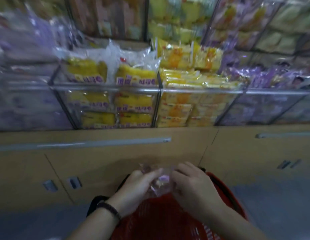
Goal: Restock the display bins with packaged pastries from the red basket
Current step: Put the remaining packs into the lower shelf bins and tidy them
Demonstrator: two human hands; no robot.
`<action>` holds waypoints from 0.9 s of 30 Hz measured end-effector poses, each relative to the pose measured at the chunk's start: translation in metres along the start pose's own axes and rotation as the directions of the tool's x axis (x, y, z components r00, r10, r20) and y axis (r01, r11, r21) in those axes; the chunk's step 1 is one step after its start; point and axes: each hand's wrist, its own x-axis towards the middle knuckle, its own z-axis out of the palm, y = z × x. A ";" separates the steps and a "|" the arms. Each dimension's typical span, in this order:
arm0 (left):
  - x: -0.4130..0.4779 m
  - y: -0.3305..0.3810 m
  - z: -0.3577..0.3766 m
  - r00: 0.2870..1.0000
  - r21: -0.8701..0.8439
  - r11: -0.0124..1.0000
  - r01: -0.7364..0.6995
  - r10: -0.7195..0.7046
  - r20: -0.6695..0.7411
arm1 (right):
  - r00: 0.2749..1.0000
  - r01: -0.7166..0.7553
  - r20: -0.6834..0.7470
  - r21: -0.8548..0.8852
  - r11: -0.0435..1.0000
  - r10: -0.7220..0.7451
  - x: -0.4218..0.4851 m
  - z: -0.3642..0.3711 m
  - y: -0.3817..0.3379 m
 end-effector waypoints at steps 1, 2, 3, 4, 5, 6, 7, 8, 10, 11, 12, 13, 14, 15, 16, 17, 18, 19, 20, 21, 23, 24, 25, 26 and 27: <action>-0.008 0.004 -0.002 0.998 0.009 0.998 -0.057 0.057 0.012 | 1.000 0.004 -0.023 0.053 0.999 -0.003 -0.001 -0.007 -0.004; -0.015 0.008 -0.005 0.993 0.041 0.993 -0.112 0.111 0.027 | 0.999 -0.007 -0.036 0.107 0.994 0.011 -0.002 -0.015 -0.006; -0.022 0.013 -0.008 0.985 0.073 0.983 -0.168 0.165 0.045 | 0.998 -0.039 -0.050 0.150 0.988 0.047 -0.003 -0.024 -0.007; -0.029 0.019 -0.011 0.975 0.090 0.972 -0.218 0.214 0.052 | 0.994 -0.081 -0.063 0.181 0.980 0.094 -0.003 -0.033 -0.009; -0.036 0.025 -0.014 0.965 0.084 0.962 -0.260 0.257 0.045 | 0.986 -0.129 -0.077 0.200 0.971 0.147 -0.002 -0.041 -0.011; -0.044 0.032 -0.017 0.955 0.063 0.953 -0.296 0.294 0.029 | 0.973 -0.193 -0.086 0.218 0.957 0.215 0.001 -0.047 -0.013; -0.051 0.039 -0.018 0.943 0.049 0.941 -0.334 0.333 0.024 | 0.950 -0.269 -0.089 0.259 0.928 0.300 0.003 -0.052 -0.016; -0.060 0.048 -0.019 0.927 0.040 0.926 -0.375 0.374 0.022 | 0.913 -0.359 -0.064 0.349 0.866 0.404 0.008 -0.057 -0.020; -0.080 0.065 -0.020 0.894 0.039 0.893 -0.448 0.447 0.040 | 0.814 -0.503 0.112 0.626 0.596 0.570 0.017 -0.069 -0.032; -0.090 0.074 -0.021 0.881 0.056 0.880 -0.472 0.471 0.040 | 0.787 -0.520 0.211 0.732 0.440 0.579 0.022 -0.074 -0.037; -0.101 0.083 -0.022 0.874 0.068 0.871 -0.486 0.485 0.035 | 0.783 -0.505 0.273 0.804 0.315 0.558 0.028 -0.080 -0.045; -0.111 0.091 -0.026 0.870 0.080 0.867 -0.492 0.492 0.027 | 0.796 -0.476 0.295 0.844 0.247 0.528 0.033 -0.087 -0.052; -0.120 0.099 -0.029 0.867 0.080 0.864 -0.497 0.498 0.013 | 0.822 -0.436 0.276 0.868 0.239 0.499 0.040 -0.095 -0.061; -0.127 0.107 -0.034 0.859 0.086 0.856 -0.510 0.512 0.006 | 0.845 -0.399 0.237 0.877 0.269 0.479 0.048 -0.103 -0.070; -0.135 0.114 -0.039 0.849 0.100 0.845 -0.525 0.528 0.003 | 0.865 -0.367 0.199 0.877 0.310 0.461 0.057 -0.111 -0.080; -0.141 0.122 -0.044 0.834 0.117 0.828 -0.548 0.551 0.004 | 0.882 -0.340 0.171 0.876 0.341 0.440 0.067 -0.117 -0.089; -0.148 0.130 -0.050 0.820 0.130 0.814 -0.567 0.572 -0.005 | 0.897 -0.312 0.151 0.881 0.355 0.415 0.078 -0.123 -0.098; -0.155 0.139 -0.056 0.807 0.144 0.801 -0.582 0.590 -0.017 | 0.914 -0.283 0.133 0.885 0.370 0.383 0.089 -0.129 -0.108; -0.162 0.149 -0.065 0.796 0.156 0.789 -0.594 0.604 -0.028 | 0.931 -0.255 0.115 0.884 0.391 0.347 0.100 -0.134 -0.117; -0.169 0.159 -0.074 0.787 0.176 0.777 -0.604 0.616 -0.020 | 0.943 -0.234 0.103 0.880 0.413 0.316 0.113 -0.137 -0.125; -0.183 0.179 -0.097 0.761 0.261 0.732 -0.629 0.649 0.014 | 0.956 -0.215 0.097 0.872 0.440 0.275 0.139 -0.140 -0.142; -0.190 0.190 -0.108 0.742 0.314 0.703 -0.638 0.671 0.004 | 0.960 -0.214 0.100 0.862 0.459 0.260 0.154 -0.140 -0.150; -0.197 0.200 -0.121 0.711 0.354 0.677 -0.646 0.701 -0.043 | 0.963 -0.213 0.095 0.844 0.492 0.254 0.170 -0.137 -0.158; -0.201 0.211 -0.136 0.670 0.392 0.651 -0.650 0.734 -0.108 | 0.966 -0.203 0.079 0.826 0.526 0.247 0.186 -0.135 -0.166; -0.206 0.221 -0.150 0.626 0.429 0.625 -0.653 0.763 -0.158 | 0.968 -0.190 0.057 0.807 0.559 0.246 0.203 -0.131 -0.174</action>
